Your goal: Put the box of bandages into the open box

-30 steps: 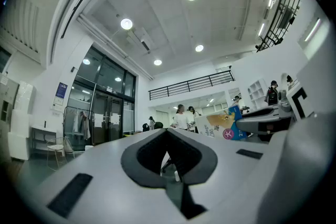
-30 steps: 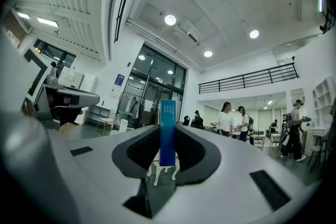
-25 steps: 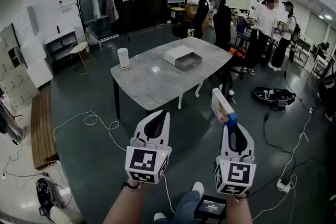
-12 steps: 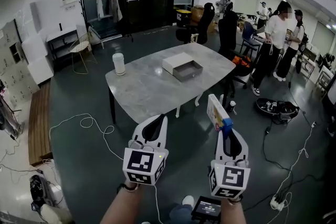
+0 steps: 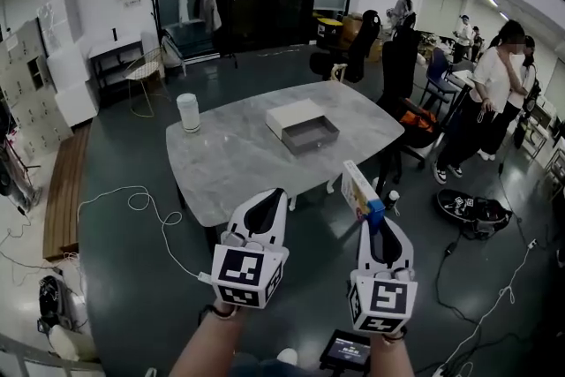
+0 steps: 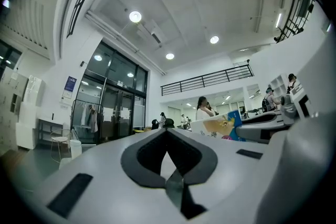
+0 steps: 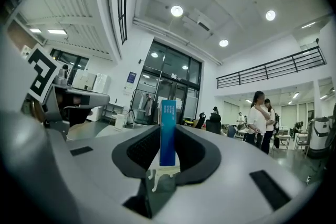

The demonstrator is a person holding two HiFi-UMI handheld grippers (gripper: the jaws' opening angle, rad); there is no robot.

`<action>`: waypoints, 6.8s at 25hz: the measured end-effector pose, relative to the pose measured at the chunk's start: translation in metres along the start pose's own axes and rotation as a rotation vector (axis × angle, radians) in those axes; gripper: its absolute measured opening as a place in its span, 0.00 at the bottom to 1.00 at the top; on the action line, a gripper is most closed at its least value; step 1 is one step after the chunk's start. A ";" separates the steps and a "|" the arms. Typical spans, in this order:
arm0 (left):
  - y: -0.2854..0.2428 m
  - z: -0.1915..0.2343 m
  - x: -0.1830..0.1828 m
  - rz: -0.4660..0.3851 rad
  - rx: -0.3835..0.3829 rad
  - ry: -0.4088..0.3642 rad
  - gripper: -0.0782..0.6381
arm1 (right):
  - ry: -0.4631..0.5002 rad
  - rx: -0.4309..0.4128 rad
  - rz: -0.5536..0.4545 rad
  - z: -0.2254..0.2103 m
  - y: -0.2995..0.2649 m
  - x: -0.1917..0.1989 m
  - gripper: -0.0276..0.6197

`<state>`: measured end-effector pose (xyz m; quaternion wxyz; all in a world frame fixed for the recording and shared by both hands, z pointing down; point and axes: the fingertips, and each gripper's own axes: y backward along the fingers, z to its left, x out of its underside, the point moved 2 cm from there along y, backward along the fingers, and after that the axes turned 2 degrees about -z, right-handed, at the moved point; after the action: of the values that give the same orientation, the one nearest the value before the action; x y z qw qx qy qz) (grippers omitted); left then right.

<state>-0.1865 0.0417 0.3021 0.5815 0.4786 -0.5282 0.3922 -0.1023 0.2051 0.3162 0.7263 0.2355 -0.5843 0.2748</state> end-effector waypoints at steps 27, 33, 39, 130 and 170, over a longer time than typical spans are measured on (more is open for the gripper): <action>-0.180 0.071 0.063 0.046 -0.090 0.026 0.12 | -0.005 -0.081 0.045 -0.052 -0.204 0.042 0.20; -0.231 0.120 0.081 0.068 -0.141 0.038 0.12 | 0.010 -0.131 0.077 -0.045 -0.285 0.048 0.20; -0.264 0.157 0.093 0.090 -0.197 0.055 0.12 | 0.007 -0.180 0.094 -0.040 -0.347 0.053 0.20; -0.281 0.248 0.217 0.406 -0.940 0.135 0.12 | -0.201 -1.111 1.174 0.050 -0.567 0.278 0.23; -0.292 0.240 0.208 0.434 -0.898 0.083 0.12 | -0.014 -1.055 1.111 0.049 -0.584 0.300 0.36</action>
<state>0.0653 -0.2704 0.4629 0.6555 0.0440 -0.7089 0.2566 0.3063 -0.2215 0.6075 0.4938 -0.4690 -0.6754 0.2830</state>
